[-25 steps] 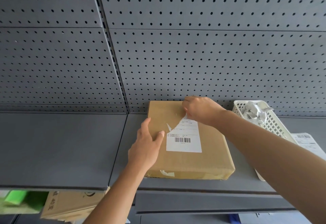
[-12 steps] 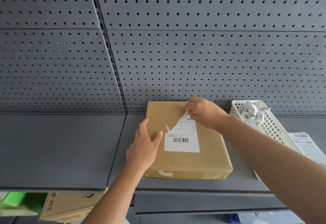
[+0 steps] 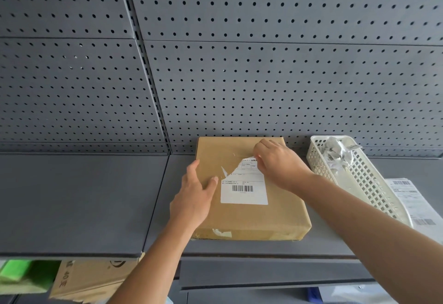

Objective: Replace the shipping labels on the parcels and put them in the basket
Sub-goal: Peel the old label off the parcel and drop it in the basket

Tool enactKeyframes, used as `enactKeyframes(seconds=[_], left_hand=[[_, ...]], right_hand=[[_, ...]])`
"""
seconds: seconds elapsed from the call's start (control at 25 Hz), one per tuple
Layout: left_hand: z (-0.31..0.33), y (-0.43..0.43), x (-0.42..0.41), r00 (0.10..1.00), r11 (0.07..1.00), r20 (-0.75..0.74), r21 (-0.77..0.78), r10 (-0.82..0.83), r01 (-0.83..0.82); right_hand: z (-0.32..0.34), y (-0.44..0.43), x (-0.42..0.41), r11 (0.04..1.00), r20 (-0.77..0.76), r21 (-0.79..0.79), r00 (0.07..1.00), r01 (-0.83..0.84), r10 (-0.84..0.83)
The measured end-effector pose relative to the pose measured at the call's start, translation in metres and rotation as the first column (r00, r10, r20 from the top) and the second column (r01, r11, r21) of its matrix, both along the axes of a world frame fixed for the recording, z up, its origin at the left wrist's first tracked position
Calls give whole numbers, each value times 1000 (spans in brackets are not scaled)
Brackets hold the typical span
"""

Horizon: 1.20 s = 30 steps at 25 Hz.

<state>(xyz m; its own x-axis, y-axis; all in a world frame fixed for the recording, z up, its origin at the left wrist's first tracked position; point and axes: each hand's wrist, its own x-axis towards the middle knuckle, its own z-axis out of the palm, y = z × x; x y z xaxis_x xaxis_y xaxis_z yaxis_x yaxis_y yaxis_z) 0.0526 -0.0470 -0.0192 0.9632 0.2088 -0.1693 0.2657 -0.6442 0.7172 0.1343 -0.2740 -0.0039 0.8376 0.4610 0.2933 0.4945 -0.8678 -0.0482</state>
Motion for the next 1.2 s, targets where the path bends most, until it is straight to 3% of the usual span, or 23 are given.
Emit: enactKeyframes(seconds=[0.64, 0.8, 0.92, 1.0, 1.12, 1.2], left_hand=[[1, -2, 1, 1000, 1000, -17, 14, 7, -7], [2, -1, 1, 1000, 1000, -16, 11, 1, 0], [1, 0, 1, 1000, 1000, -8, 12, -4, 5], [2, -1, 1, 1000, 1000, -15, 11, -8, 8], [2, -1, 1, 1000, 1000, -16, 13, -7, 7], [2, -1, 1, 1000, 1000, -9, 11, -13, 13]], right_hand=[[0, 13, -82, 992, 44, 128, 999, -16, 11], [2, 16, -111, 989, -52, 139, 997, -46, 54], [13, 12, -109, 965, -101, 263, 995, 11, 17], [18, 10, -99, 942, -207, 331, 978, 49, 22], [15, 12, -82, 960, -349, 267, 937, 86, 13], [12, 15, -72, 938, -398, 323, 917, 124, 15]])
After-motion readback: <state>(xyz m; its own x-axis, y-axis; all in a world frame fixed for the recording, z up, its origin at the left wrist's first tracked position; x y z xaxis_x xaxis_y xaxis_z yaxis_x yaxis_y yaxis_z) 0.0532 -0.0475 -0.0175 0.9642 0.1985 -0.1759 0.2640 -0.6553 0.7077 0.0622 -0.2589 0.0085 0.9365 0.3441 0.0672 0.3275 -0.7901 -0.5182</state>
